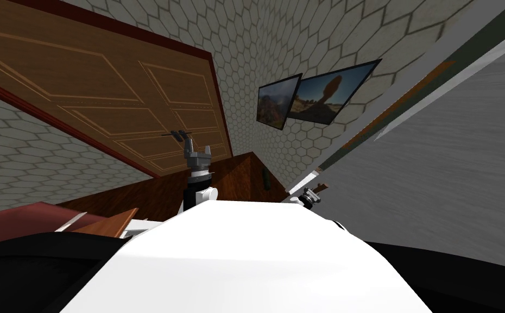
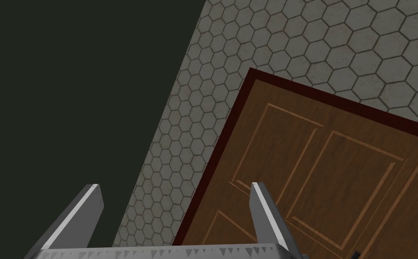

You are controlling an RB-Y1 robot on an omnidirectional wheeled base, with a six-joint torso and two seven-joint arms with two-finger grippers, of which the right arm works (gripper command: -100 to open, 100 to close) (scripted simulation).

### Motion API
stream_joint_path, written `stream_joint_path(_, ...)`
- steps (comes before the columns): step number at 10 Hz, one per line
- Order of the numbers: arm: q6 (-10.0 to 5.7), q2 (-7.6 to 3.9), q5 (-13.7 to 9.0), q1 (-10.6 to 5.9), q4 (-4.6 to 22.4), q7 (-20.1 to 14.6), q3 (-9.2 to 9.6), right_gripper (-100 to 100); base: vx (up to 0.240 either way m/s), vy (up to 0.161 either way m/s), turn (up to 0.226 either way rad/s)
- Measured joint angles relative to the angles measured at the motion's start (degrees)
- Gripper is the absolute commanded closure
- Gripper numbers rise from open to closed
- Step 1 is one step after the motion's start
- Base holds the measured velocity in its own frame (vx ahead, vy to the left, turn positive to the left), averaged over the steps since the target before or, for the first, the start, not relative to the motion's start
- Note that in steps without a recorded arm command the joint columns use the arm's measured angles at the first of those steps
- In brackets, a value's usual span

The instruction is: Pull the door open

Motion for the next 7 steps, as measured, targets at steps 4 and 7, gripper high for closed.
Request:
stream_joint_path(4,0.17,-0.69,0.7,0.27,0.0,-1.0,0.64,100,-0.133,0.144,-0.073)
stream_joint_path(7,0.19,-1.67,2.4,-0.43,2.1,-3.8,2.45,100,-0.122,0.097,-0.081)
